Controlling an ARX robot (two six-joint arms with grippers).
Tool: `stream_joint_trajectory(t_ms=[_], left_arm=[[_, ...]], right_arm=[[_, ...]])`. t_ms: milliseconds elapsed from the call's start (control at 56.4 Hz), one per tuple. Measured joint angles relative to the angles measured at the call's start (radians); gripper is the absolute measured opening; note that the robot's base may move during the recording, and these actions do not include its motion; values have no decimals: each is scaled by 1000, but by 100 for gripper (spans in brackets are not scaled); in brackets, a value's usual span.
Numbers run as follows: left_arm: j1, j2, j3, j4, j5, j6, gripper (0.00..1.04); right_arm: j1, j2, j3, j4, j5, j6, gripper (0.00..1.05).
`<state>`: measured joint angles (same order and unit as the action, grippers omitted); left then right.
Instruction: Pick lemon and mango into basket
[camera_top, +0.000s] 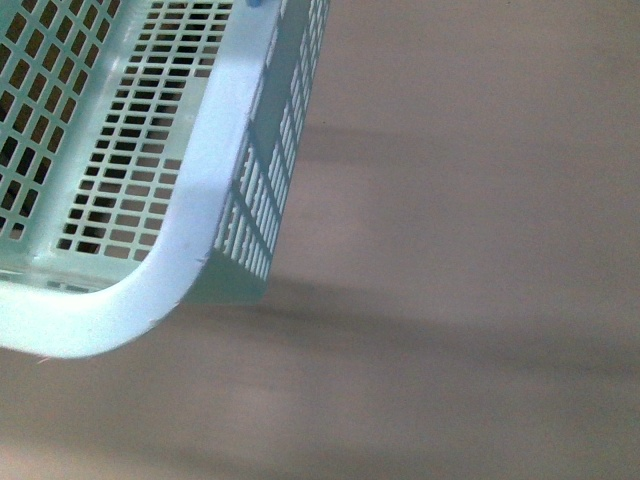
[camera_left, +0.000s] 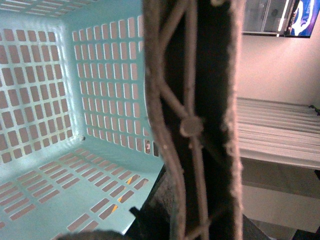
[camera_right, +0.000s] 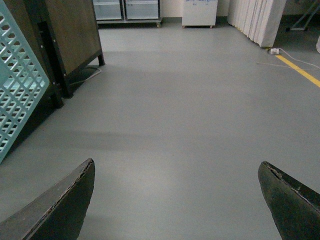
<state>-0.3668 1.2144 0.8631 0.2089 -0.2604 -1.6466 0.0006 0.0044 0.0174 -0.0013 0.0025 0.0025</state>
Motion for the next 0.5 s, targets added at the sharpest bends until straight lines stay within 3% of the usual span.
stream_joint_trajectory(t_ms=[496], left_arm=[[-2,-3,0,0,0,6,6]], right_arm=[[0,0,0,0,0,0,96]])
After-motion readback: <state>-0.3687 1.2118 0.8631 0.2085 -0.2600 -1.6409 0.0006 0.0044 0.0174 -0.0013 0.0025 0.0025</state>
